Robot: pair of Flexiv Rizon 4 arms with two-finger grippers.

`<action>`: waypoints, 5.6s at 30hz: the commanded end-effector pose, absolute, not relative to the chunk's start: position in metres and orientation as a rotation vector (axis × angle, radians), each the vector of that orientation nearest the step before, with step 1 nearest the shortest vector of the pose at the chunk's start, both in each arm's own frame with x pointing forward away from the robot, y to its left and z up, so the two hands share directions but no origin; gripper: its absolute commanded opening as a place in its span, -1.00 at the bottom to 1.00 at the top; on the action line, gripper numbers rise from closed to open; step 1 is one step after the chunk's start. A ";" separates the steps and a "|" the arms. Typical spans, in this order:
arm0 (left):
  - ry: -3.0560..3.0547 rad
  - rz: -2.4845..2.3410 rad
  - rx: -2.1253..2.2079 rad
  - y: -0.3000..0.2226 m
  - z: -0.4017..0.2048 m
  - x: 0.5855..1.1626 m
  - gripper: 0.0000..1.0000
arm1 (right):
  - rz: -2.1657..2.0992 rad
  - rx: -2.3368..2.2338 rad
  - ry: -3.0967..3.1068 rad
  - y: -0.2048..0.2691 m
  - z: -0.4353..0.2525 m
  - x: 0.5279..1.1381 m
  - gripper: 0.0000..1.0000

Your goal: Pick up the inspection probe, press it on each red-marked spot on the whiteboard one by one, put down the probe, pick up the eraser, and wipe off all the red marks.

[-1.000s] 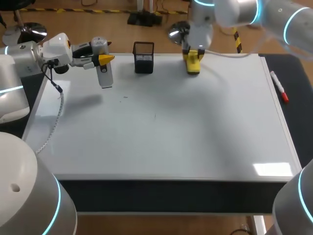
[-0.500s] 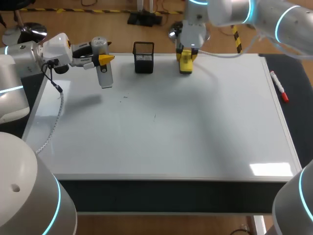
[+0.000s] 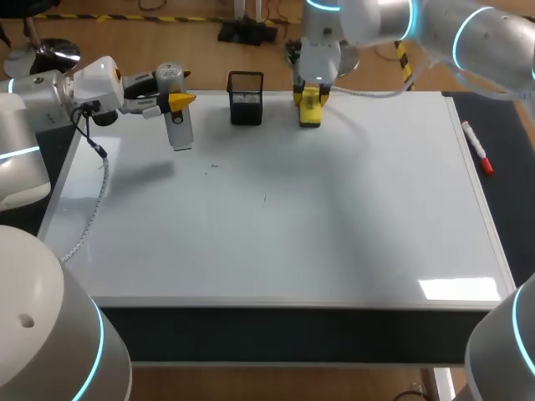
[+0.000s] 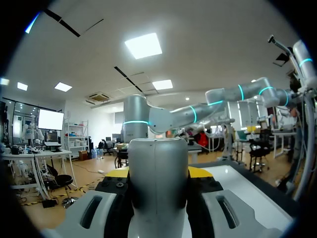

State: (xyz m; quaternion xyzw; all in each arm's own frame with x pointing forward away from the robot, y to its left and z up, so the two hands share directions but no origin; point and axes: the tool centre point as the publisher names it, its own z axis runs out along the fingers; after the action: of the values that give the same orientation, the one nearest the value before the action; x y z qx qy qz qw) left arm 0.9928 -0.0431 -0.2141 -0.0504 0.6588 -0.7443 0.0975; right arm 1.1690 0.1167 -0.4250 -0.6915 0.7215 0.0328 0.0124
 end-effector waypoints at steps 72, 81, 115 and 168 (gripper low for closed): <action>1.945 -2.203 -0.149 -0.043 -0.214 0.992 -1.00 | 0.877 -0.579 2.334 -0.036 -0.227 1.135 1.00; 1.945 -2.203 -0.149 -0.043 -0.214 0.992 -1.00 | 1.010 -0.577 2.337 -0.043 -0.226 1.137 1.00; 1.945 -2.203 -0.149 -0.043 -0.214 0.992 -1.00 | 1.037 -0.635 2.329 -0.051 -0.216 1.141 1.00; 1.947 -2.299 0.370 -0.136 -0.115 1.070 -1.00 | 1.037 -0.635 2.329 -0.051 -0.216 1.141 1.00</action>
State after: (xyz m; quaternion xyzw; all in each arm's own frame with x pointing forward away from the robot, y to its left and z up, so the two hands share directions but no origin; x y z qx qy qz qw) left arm 1.0586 -0.1265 -0.1155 0.0883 0.6405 -0.7584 0.0827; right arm 1.1410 -0.0502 -0.2170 -0.2321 0.8566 0.3830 0.2561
